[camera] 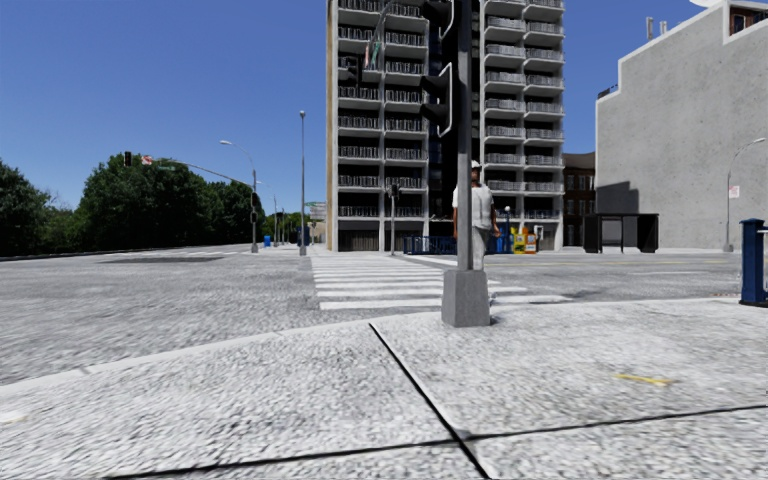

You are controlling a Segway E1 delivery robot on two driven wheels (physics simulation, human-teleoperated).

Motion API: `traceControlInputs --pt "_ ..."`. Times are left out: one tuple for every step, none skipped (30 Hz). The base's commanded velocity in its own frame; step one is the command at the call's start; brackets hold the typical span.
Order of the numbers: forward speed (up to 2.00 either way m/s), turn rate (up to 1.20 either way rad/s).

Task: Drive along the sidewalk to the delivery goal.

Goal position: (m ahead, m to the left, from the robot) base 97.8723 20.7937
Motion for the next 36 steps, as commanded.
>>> traceControlInputs --pt "2.0 0.0" --pt "2.0 0.0" --pt "2.0 0.0" --pt "2.0 0.0" --pt "2.0 0.0" --pt "2.0 0.0" --pt "2.0 0.0" --pt "2.0 0.0" --pt "2.0 0.0" --pt "2.0 0.0" --pt "2.0 0.0" --pt "2.0 0.0" --pt "2.0 0.0" --pt "2.0 0.0" --pt "2.0 0.0" --pt "2.0 0.0" --pt "2.0 0.0" --pt "2.0 0.0" --pt "2.0 0.0" --pt "2.0 0.0" --pt "2.0 0.0" --pt "2.0 0.0" --pt "2.0 0.0" --pt "2.0 0.0" --pt "2.0 0.0" --pt "2.0 0.0" --pt "2.0 0.0" --pt "2.0 0.0" --pt "2.0 0.0" --pt "2.0 0.0" --pt "2.0 0.0" --pt "2.0 0.0" --pt "2.0 0.0" --pt "2.0 0.0" --pt "2.0 0.0" --pt "2.0 0.0"
